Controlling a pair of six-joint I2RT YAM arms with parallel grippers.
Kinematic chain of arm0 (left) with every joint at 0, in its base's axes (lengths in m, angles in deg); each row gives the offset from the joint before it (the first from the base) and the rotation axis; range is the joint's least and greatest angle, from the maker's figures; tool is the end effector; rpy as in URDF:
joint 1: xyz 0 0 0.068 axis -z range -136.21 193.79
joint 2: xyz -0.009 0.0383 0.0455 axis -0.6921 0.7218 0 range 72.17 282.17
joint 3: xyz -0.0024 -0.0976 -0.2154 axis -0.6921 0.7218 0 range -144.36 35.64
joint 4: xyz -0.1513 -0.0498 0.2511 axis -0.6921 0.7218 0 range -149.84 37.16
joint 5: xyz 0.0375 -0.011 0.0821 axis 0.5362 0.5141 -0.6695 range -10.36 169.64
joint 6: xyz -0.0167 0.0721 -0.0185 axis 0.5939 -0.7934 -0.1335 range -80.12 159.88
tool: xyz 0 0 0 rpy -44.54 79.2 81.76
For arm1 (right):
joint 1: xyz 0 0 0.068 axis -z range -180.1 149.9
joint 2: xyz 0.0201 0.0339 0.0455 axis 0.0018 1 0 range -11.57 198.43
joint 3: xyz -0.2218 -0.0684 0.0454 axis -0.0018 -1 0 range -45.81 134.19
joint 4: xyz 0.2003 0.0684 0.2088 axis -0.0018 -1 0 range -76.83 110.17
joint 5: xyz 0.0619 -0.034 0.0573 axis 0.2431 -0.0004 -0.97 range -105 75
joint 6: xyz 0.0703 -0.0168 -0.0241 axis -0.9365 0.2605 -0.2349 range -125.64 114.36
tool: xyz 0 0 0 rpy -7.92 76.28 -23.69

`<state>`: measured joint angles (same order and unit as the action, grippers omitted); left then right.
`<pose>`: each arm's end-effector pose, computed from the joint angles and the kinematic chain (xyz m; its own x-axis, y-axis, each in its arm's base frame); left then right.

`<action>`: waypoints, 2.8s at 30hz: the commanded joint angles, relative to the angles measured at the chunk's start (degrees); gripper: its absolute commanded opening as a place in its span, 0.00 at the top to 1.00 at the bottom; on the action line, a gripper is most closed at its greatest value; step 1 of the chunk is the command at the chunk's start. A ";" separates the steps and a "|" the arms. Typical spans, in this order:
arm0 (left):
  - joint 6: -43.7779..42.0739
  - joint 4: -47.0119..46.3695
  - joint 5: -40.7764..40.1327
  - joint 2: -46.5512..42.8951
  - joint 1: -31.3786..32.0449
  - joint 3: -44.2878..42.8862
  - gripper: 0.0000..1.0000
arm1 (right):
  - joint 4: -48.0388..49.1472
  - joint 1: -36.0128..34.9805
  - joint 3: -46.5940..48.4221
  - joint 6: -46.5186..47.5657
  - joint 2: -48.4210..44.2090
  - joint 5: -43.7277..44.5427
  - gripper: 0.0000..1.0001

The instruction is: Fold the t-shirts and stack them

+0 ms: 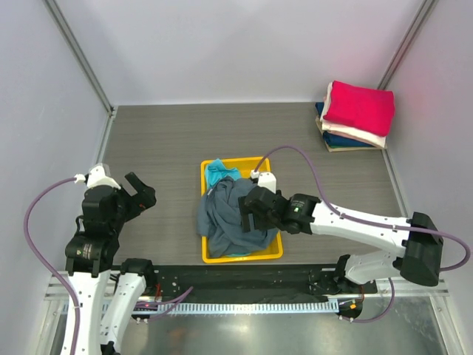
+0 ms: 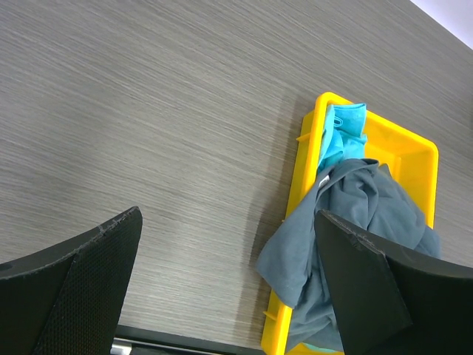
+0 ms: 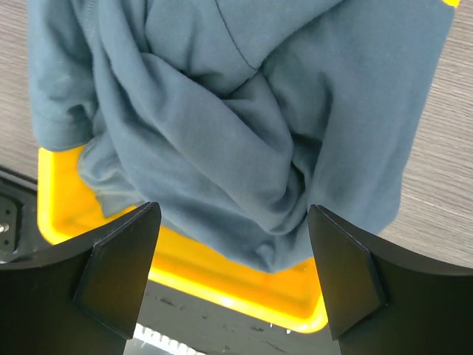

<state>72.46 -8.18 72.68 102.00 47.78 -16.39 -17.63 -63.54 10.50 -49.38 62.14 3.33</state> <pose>0.1835 -0.0049 0.3206 -0.3938 -0.5084 -0.7658 -0.2947 0.8590 -0.4187 0.1620 0.2788 0.1922 -0.7968 -0.1261 -0.5909 -0.3016 0.9304 0.2081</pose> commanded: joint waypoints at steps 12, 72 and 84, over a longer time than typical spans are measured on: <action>0.03 -2.44 -0.42 -1.61 -0.39 0.09 0.00 | 5.73 -0.54 6.08 4.54 10.40 5.66 0.96; -6.38 11.55 -34.69 51.94 14.39 -10.91 1.00 | -29.08 -0.46 10.04 -11.36 -33.28 36.17 0.99; -1.20 20.41 -36.21 52.44 9.54 -25.74 0.20 | -30.05 -0.46 10.66 -10.22 -36.80 35.37 0.99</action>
<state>69.71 9.68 37.19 154.56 55.87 -38.14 -49.70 -63.76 20.07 -59.37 26.14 37.10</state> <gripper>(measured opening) 0.806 0.043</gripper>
